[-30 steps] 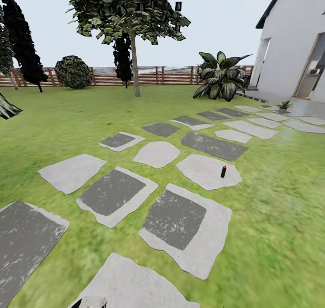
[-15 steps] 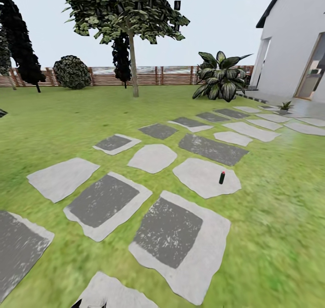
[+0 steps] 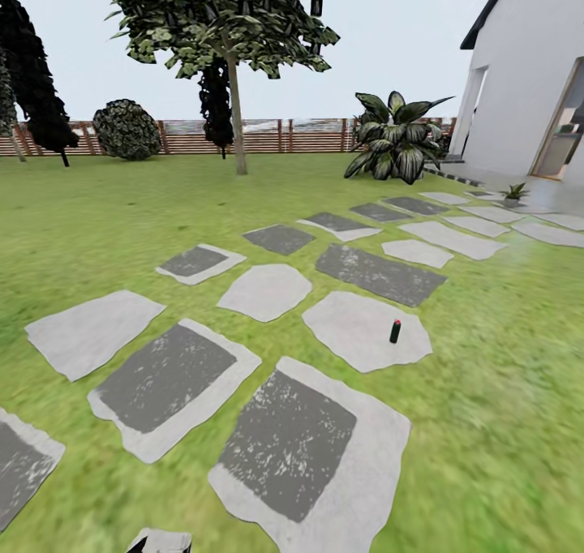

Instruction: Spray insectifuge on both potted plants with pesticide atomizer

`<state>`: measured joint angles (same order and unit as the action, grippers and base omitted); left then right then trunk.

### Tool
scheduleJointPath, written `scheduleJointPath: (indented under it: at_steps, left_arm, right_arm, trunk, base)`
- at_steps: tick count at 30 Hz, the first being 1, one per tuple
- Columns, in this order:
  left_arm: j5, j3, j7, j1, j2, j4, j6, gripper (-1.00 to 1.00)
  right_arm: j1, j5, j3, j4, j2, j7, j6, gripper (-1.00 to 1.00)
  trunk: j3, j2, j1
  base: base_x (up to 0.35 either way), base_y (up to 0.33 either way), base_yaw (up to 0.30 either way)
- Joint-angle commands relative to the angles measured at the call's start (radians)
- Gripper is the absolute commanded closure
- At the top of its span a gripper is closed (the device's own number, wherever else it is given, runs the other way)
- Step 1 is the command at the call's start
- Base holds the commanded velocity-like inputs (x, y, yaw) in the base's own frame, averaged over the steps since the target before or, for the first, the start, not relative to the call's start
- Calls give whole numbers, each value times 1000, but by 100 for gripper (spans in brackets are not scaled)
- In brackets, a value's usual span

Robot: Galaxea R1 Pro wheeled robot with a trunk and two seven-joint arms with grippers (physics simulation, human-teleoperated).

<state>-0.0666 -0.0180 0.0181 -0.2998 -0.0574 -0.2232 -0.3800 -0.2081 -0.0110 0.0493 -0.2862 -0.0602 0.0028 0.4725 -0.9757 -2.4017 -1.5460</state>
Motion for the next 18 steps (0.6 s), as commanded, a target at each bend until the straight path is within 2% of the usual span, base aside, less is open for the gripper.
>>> scheduleJointPath:
  at_steps: [1,12,18]
  left_arm:
    - [-7,-2,2,-1,0,1,-4,-100]
    - [-7,-2,2,-1,0,1,-4,-100]
    - [-7,-2,2,-1,0,1,-4,-100]
  right_arm:
    - [-1,-1,3,1,0,0,3,-100]
    - [-1,-1,3,1,0,0,2,-100]
    - [-1,-1,3,1,0,0,2,-100]
  trunk:
    - [-1,0,0]
    - [-1,0,0]
    - [-1,0,0]
  base:
    - [280,-166,0]
    - [271,-172,0]
    - [192,-224,0]
